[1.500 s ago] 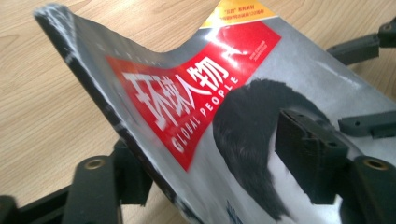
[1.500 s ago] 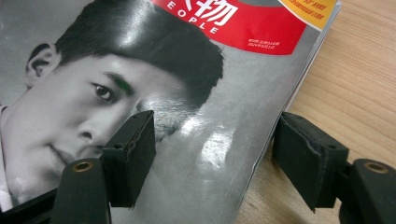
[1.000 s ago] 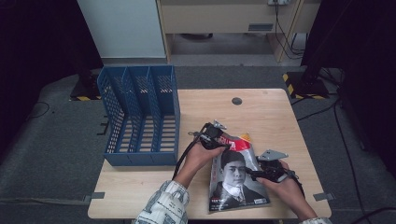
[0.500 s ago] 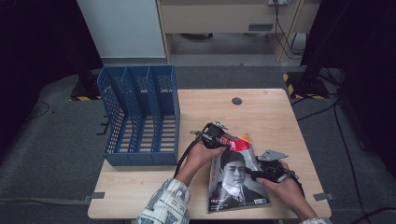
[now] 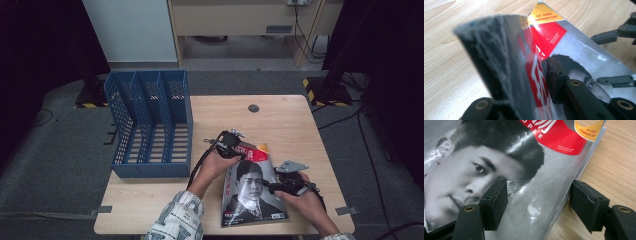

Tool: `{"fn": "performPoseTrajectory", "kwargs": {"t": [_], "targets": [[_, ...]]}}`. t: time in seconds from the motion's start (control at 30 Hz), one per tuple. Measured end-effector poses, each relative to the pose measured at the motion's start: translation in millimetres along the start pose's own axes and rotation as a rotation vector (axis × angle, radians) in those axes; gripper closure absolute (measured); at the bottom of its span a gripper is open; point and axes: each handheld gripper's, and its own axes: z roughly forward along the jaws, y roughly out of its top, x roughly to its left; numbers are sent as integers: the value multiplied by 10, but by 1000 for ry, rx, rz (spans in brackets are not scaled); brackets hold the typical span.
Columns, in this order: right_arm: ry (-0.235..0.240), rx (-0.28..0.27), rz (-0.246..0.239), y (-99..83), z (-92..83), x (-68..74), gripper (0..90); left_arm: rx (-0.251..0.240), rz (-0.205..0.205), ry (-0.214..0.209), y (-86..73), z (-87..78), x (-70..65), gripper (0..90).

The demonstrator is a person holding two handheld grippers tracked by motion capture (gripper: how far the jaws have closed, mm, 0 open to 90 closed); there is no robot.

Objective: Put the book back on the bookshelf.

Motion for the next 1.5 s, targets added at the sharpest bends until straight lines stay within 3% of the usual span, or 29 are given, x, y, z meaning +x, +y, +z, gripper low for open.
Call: {"fn": "performPoseTrajectory", "kwargs": {"t": [0.23,0.33,0.43,0.57,0.77,1.07,1.23,1.5], "targets": [[5,-2,14,-7,3,-13,314,16,12,2,46,-45,-39,807],[5,-1,20,-7,2,-13,313,18,0,5,56,-56,-46,817],[16,9,57,1,-28,-54,296,-4,-27,-17,72,-100,-40,828],[-8,-40,93,5,-145,-183,307,-18,-21,-31,122,-190,-77,851],[-80,-16,132,-71,-223,-353,308,-20,16,-11,183,-298,-175,858],[-103,17,118,-106,-194,-385,300,-15,46,2,247,-455,-285,864],[-110,38,107,-129,-162,-387,297,-23,65,18,335,-643,-368,866],[-114,31,101,-140,-147,-378,287,-24,85,16,447,-858,-425,866]]}}
